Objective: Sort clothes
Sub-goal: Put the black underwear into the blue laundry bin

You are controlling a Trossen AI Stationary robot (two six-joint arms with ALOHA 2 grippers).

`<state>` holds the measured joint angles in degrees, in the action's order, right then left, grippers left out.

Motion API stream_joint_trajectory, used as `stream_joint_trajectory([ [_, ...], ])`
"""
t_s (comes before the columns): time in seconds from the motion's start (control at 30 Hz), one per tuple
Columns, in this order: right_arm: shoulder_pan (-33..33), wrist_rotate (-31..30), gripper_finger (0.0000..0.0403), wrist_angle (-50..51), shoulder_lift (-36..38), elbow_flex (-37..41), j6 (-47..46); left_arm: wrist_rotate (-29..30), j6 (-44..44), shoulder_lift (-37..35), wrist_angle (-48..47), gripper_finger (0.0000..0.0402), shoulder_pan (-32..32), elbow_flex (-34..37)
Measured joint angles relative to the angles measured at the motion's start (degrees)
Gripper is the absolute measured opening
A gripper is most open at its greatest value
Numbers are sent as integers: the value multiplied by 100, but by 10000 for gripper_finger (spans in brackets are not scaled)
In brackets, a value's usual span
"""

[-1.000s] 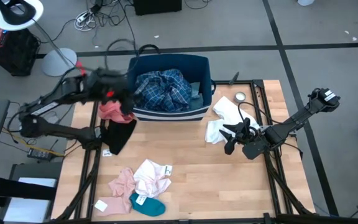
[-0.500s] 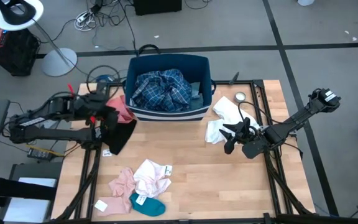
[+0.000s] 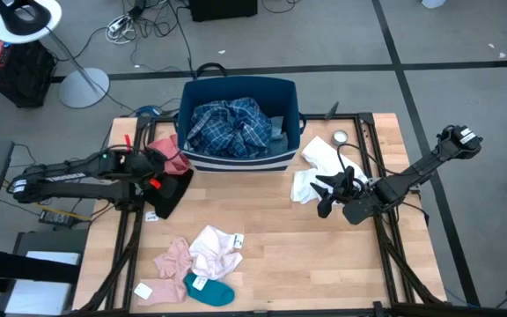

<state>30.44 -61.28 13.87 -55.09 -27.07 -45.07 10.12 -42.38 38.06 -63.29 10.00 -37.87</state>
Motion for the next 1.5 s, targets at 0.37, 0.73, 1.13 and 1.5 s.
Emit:
stream_joint_trajectory([
  [0.37,0,55,151,-2,0,0,8,-233,-808,55,400,128,0,917],
  [0.73,-33,98,151,-4,0,0,1,54,175,314,580,106,0,930],
  [1.13,-35,118,151,-17,0,0,-5,-133,292,642,644,106,0,930],
  [1.5,-37,127,151,-31,-1,0,-3,-141,276,1356,934,106,0,930],
])
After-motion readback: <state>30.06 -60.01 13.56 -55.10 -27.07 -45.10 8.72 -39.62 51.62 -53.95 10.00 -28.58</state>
